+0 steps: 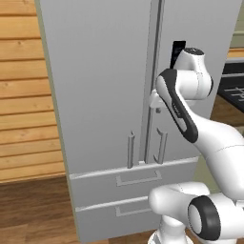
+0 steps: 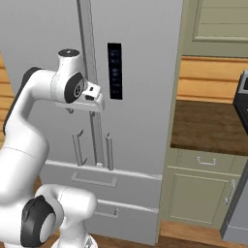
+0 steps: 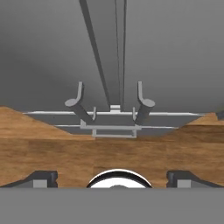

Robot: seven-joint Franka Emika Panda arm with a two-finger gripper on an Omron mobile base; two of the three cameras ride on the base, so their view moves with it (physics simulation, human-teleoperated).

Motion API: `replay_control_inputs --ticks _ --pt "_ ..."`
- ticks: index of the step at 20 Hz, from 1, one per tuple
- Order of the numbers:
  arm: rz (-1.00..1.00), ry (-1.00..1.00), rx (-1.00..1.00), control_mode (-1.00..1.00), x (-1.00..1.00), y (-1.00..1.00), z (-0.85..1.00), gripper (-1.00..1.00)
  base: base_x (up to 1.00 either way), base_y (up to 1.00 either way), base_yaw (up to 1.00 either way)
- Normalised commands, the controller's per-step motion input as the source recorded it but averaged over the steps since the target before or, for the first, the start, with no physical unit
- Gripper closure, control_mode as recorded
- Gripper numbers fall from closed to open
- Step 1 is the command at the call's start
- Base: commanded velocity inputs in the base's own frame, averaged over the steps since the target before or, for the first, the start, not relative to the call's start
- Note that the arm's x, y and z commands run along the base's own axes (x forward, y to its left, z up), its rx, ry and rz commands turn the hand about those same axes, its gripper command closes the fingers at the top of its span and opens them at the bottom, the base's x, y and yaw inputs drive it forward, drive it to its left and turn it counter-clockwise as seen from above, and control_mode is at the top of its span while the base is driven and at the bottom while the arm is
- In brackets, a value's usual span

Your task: Take the strawberry from the fridge and place it on top of the pancake, located on the dining counter.

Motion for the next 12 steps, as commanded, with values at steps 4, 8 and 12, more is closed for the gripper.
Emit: replay_control_inputs --ticks 4,8,12 --pt "0.00 0.00 0.00 1.00 0.00 0.00 0.00 -1.00 -0.59 0.00 0.00" --pt "0.00 -0.01 0.01 -1.00 -0.35 -0.03 -0.43 -1.00 0.00 0.00 0.00" --pt "0.00 -0.03 0.03 -1.00 0.05 -0.35 -0.66 -1.00 0.00 0.00 0.00"
